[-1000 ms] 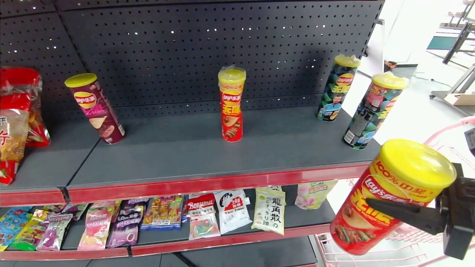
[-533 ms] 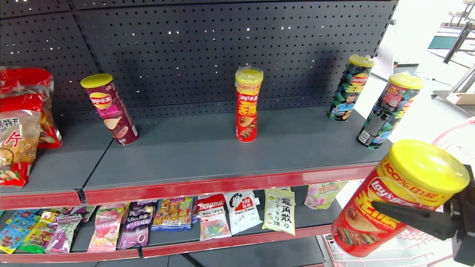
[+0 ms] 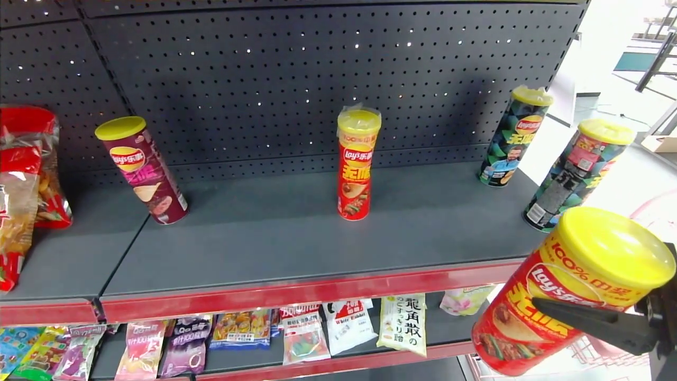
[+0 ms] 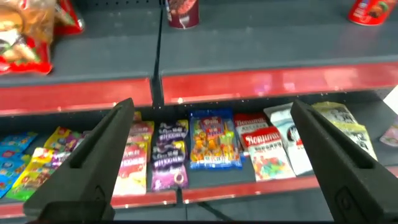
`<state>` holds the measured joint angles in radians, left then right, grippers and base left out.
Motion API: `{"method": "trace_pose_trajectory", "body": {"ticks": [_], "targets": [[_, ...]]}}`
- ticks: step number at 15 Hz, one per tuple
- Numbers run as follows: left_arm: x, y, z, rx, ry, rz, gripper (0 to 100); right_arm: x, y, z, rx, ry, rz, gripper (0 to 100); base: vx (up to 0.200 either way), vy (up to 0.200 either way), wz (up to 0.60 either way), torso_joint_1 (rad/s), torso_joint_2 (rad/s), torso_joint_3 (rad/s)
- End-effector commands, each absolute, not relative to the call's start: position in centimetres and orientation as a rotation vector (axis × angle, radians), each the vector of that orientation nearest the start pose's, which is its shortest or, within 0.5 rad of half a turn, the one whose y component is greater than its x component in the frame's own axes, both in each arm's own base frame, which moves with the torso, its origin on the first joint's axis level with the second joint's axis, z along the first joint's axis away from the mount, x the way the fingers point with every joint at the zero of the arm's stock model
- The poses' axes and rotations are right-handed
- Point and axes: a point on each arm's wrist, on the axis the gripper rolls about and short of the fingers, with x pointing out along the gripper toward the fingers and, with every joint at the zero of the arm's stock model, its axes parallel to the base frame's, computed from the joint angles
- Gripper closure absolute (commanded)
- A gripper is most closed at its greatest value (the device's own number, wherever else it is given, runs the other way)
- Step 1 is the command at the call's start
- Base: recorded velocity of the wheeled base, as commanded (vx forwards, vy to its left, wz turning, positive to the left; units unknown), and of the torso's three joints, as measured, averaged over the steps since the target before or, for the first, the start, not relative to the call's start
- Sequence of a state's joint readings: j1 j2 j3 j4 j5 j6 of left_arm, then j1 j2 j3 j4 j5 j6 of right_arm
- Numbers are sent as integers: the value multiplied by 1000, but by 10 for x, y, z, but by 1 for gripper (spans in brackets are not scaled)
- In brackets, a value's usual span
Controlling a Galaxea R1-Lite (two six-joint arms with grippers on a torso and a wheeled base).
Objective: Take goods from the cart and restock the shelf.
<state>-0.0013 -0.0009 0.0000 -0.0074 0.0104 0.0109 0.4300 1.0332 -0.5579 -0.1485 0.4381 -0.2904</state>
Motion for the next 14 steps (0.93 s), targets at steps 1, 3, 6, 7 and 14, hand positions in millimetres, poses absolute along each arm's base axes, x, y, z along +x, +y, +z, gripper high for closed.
{"method": "trace_pose_trajectory", "body": {"ticks": [1,3,6,7,14], "targets": [[-23,0,76,11,-8,9,0,116,64,212,-269,212,905,100,200,0,0,12,2,7],[-23,0,76,11,-8,9,0,115,64,212,-269,211,905,100,0,0,0,0,0,0],[-23,0,76,9,-8,8,0,116,64,212,-270,210,905,100,0,0,0,0,0,0],[-23,0,76,9,-8,8,0,116,64,213,-272,206,905,100,0,0,0,0,0,0],[-22,0,77,11,5,6,0,127,74,224,-277,194,932,100,0,0,0,0,0,0]]}}
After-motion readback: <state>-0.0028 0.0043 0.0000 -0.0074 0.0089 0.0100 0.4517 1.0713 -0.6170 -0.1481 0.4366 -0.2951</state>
